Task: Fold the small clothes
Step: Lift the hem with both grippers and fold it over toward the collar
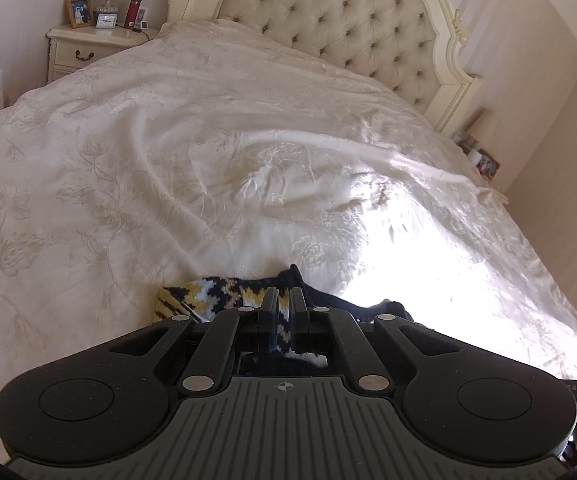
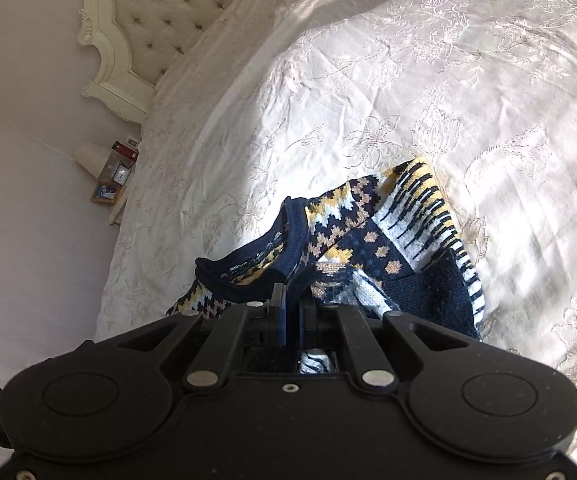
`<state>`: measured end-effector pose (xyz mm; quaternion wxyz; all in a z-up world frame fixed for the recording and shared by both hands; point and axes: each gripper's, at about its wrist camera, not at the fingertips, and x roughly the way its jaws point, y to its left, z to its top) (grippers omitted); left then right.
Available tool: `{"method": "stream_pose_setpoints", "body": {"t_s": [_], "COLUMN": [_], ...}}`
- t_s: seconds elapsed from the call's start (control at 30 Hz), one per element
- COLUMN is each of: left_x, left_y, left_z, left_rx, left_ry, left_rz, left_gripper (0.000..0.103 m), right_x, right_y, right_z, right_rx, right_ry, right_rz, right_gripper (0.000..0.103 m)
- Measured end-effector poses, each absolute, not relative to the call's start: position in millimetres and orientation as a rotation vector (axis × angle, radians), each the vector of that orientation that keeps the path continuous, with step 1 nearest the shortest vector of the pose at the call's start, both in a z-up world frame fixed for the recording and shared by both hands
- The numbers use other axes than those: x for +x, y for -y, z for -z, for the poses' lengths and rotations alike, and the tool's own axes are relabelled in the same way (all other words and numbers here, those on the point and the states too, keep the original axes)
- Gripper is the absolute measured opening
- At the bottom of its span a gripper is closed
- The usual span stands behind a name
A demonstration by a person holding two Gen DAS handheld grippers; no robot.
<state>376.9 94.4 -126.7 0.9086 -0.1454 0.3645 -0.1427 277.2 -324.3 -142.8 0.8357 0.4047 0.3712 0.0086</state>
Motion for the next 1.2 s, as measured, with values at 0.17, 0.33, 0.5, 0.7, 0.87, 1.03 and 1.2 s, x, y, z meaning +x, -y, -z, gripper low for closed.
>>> {"method": "stream_pose_setpoints", "body": {"t_s": [0.17, 0.33, 0.5, 0.7, 0.87, 1.03, 1.2], "left_x": [398.1, 405.3, 397.6, 395.3, 398.3, 402.6, 405.8], "left_y": [-94.6, -90.1, -82.1, -66.9, -65.2, -60.9, -57.7], "left_z": [144.8, 177.7, 203.5, 224.3, 230.6, 231.5, 232.8], "left_rx": [-0.262, -0.195, -0.119, -0.048, -0.095, -0.114, -0.127], "left_ry": [-0.834, -0.973, -1.034, -1.094, -1.105, -1.110, -1.120], "left_rz": [0.336, 0.390, 0.417, 0.447, 0.411, 0.400, 0.392], "left_gripper": [0.006, 0.010, 0.032, 0.039, 0.041, 0.041, 0.041], "right_x": [295.8, 301.8, 303.7, 312.1, 320.0, 326.2, 329.3], "right_y": [328.2, 331.3, 332.4, 342.8, 350.8, 345.1, 344.9], "right_z": [157.0, 166.5, 169.3, 165.8, 164.9, 169.5, 166.3], "right_rx": [0.843, 0.808, 0.760, 0.734, 0.617, 0.472, 0.434], "right_ry": [-0.831, -0.880, -0.903, -0.867, -0.883, -0.937, -0.909], "right_rz": [0.056, 0.095, 0.089, 0.047, 0.001, -0.078, -0.153], "right_gripper": [0.013, 0.020, 0.041, 0.066, 0.066, 0.068, 0.075]}}
